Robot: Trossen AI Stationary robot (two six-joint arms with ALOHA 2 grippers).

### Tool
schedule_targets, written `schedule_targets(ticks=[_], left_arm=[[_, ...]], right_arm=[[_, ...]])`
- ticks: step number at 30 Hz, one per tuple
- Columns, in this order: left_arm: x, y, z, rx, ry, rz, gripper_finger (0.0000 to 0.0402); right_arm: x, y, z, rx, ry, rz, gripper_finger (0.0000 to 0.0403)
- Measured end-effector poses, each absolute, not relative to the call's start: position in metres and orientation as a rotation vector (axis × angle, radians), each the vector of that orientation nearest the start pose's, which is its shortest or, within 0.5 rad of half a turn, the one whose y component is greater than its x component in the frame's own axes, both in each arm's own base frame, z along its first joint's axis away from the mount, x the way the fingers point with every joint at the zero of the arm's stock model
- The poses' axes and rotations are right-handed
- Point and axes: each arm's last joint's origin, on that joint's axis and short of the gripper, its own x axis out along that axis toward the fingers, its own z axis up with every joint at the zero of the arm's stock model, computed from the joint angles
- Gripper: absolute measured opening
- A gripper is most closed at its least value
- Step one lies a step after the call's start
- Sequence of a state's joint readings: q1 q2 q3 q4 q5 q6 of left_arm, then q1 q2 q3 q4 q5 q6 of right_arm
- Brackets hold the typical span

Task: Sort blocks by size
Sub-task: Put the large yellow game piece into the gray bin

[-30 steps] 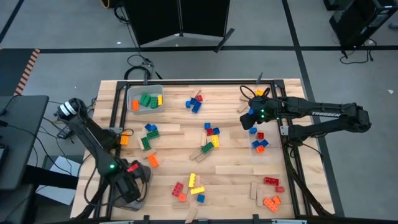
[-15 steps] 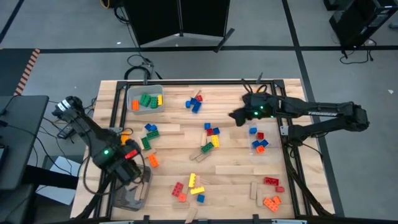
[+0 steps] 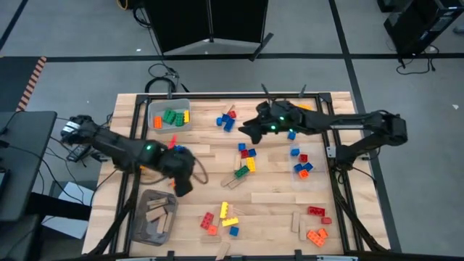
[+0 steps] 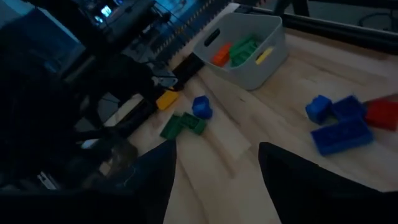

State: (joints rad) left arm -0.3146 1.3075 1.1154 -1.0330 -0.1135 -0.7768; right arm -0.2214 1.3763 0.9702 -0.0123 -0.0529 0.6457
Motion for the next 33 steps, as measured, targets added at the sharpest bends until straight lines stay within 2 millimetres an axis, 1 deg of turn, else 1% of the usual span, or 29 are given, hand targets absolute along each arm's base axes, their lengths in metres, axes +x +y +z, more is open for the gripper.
schedule_targets(ticks=[2,4,7,11,13,17,22,25,29,33], left_arm=[[0.236,-0.062,0.277,-0.425,1.129,0.222,0.0163],[0.239,-0.054,0.272,-0.416,1.129,0.204,0.0163],[0.237,-0.04,0.268,-0.404,1.163,0.216,0.0163],[0.23,-0.021,0.271,-0.369,1.183,0.222,0.0163],[0.225,-0.011,0.273,-0.348,1.198,0.233,0.0163],[0.213,0.012,0.279,-0.307,1.209,0.267,0.0163],[0.197,0.039,0.287,-0.265,1.195,0.317,0.0163],[0.19,0.055,0.288,-0.238,1.209,0.336,0.0163],[0.182,0.071,0.287,-0.216,1.238,0.345,0.0163],[0.177,0.081,0.287,-0.201,1.25,0.354,0.0163]], right_arm=[[0.311,-0.07,0.287,0.672,0.366,-0.281,0.025],[0.32,-0.074,0.292,0.64,0.403,-0.28,0.0255],[0.333,-0.081,0.297,0.591,0.483,-0.296,0.0263],[0.347,-0.095,0.296,0.561,0.593,-0.336,0.0274],[0.353,-0.104,0.292,0.568,0.632,-0.362,0.0279],[0.366,-0.124,0.279,0.597,0.716,-0.421,0.0286],[0.383,-0.144,0.26,0.685,0.835,-0.503,0.0292],[0.397,-0.154,0.25,0.729,0.887,-0.541,0.0293],[0.411,-0.164,0.24,0.75,0.964,-0.57,0.0293],[0.415,-0.172,0.236,0.763,1.025,-0.597,0.0292]])
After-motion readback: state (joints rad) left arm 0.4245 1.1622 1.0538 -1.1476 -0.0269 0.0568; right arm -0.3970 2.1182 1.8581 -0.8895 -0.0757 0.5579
